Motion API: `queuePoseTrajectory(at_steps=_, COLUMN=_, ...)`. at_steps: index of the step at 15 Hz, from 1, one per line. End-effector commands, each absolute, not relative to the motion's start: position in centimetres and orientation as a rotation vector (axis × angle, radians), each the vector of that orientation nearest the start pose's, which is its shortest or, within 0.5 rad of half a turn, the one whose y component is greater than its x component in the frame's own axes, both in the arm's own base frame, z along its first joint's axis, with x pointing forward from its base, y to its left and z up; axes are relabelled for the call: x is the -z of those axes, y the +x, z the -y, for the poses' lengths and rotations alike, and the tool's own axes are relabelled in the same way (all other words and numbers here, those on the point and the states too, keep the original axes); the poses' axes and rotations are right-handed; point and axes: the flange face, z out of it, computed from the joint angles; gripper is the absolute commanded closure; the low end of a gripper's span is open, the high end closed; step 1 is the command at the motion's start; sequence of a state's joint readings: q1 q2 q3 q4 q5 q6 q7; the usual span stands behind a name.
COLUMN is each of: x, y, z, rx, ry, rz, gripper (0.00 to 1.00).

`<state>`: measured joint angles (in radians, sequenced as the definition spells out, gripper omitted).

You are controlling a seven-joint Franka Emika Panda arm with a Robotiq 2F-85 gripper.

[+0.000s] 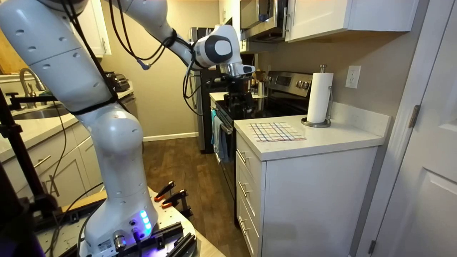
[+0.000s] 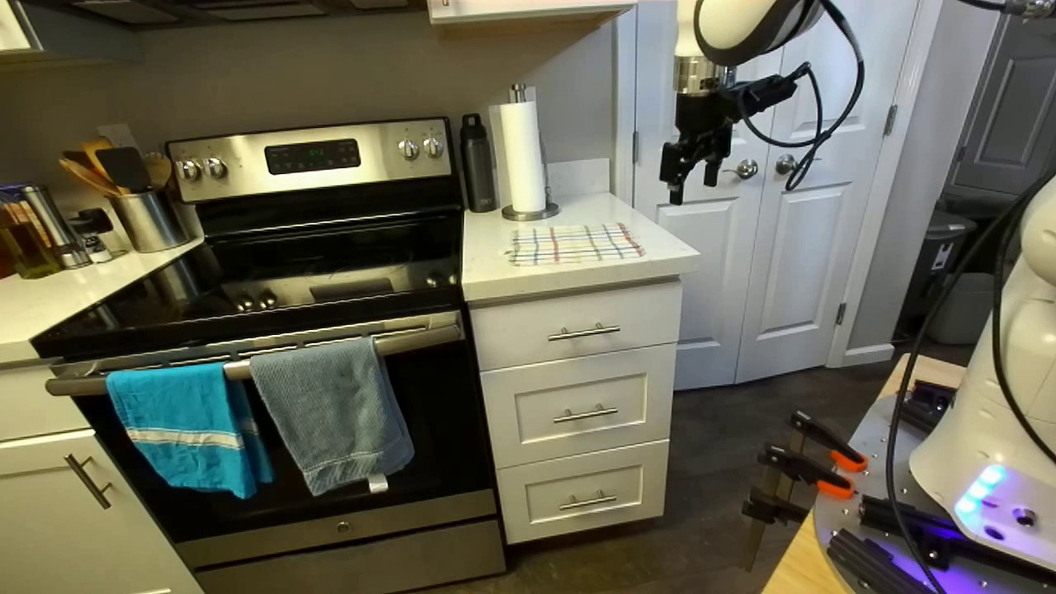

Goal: Pull open the top drawer

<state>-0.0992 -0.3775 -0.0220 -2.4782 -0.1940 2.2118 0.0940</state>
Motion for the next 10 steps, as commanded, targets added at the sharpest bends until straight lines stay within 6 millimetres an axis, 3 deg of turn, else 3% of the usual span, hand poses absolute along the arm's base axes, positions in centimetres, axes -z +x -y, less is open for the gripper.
queuePoseTrajectory(at_steps=1, x=-42.8, y=42.3, z=-2.1, rx=0.176, ry=-3.299, rz=0.059, gripper=0.0)
queuePoseTrajectory(at_steps=5, x=-42.0, y=42.5, z=-9.8, rx=0.203, ry=-3.315, rz=0.448, gripper=0.0)
queuePoseTrajectory(at_steps=10, x=-40.1, y=42.8, z=-16.6, rx=0.249, ry=-3.267, rz=0.888, gripper=0.0)
